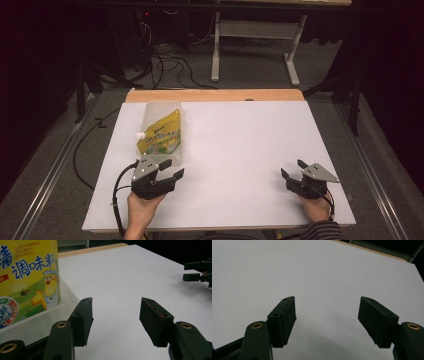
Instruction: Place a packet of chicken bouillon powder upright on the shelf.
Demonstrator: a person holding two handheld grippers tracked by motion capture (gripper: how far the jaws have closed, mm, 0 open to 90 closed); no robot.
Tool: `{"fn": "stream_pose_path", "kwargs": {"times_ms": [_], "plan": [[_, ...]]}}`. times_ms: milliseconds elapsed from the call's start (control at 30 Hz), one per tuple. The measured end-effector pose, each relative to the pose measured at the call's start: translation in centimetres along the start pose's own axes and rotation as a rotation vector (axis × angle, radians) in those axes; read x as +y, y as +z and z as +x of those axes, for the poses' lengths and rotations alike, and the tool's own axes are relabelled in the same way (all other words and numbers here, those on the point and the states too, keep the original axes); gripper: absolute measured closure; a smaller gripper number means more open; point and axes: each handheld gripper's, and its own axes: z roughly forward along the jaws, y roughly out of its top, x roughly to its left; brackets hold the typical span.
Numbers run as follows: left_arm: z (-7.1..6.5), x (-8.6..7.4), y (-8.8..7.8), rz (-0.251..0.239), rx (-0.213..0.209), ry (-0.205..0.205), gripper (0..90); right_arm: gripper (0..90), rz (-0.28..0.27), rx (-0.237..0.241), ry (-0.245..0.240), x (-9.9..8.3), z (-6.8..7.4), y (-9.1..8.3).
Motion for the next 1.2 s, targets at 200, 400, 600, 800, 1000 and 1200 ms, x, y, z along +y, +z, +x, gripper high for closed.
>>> {"fn": "stream_pose_path", "kwargs": {"times_ms": [200, 400, 600, 800, 1000, 1200], "plan": [[-0.3, 0.0, 0.7, 0.017, -0.012, 0.003, 43.2, 31.2, 0.0, -0.001, 0.001, 0.0, 0.0, 0.0], [-0.7, 0.0, 1.3, 0.025, -0.031, 0.011, 42.9, 31.2, -0.001, -0.001, -0.001, 0.0, -0.1, 0.0], [-0.9, 0.0, 2.2, 0.046, -0.038, 0.021, 41.2, 31.2, -0.001, -0.001, 0.002, 0.0, -0.1, 0.0], [-1.5, 0.0, 3.2, 0.049, -0.062, 0.024, 40.5, 31.2, 0.0, 0.0, 0.003, 0.0, 0.0, 0.0], [-2.1, 0.1, 4.1, 0.06, -0.084, 0.035, 40.7, 31.2, -0.002, -0.001, 0.0, 0.0, -0.1, 0.0], [-2.5, 0.1, 5.1, 0.084, -0.094, 0.045, 40.4, 31.2, -0.002, -0.001, -0.001, 0.0, -0.1, 0.0]]}}
